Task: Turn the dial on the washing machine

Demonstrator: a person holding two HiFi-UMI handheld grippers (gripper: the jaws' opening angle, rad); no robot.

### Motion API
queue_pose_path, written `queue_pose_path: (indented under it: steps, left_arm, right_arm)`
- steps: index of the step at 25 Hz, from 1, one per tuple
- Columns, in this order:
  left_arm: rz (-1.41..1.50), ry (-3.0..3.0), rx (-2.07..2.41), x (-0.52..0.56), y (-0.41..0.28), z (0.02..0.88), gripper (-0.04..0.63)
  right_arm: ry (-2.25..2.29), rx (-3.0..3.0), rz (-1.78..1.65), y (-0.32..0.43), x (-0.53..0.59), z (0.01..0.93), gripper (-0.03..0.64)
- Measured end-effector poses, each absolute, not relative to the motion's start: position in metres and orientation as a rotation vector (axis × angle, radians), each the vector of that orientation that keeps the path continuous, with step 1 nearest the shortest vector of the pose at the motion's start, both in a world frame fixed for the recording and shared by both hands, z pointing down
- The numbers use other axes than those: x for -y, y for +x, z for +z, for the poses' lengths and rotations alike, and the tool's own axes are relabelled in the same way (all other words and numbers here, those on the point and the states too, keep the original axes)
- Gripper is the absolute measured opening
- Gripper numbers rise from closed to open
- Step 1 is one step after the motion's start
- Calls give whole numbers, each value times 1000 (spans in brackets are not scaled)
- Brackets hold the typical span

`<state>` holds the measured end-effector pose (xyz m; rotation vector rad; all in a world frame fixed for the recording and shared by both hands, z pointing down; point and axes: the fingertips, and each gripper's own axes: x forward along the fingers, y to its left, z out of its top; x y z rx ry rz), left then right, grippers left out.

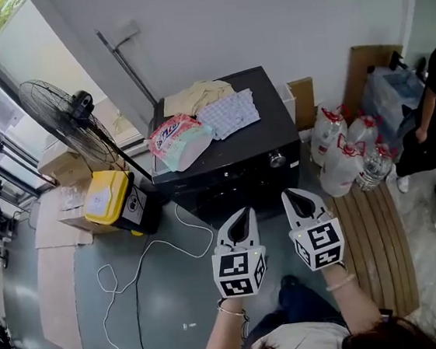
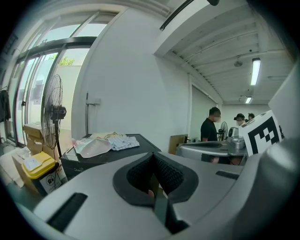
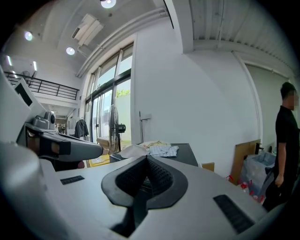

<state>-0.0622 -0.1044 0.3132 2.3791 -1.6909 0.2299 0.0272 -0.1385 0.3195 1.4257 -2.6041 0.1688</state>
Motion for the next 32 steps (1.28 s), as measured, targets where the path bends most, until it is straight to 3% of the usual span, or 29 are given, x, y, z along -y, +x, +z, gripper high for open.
queue_pose_path:
  steps: [32]
  left_arm:
    - [140, 2425, 1768, -28, -106, 252, 14]
  right_arm:
    - [1482, 2649, -33, 2, -1, 238, 26]
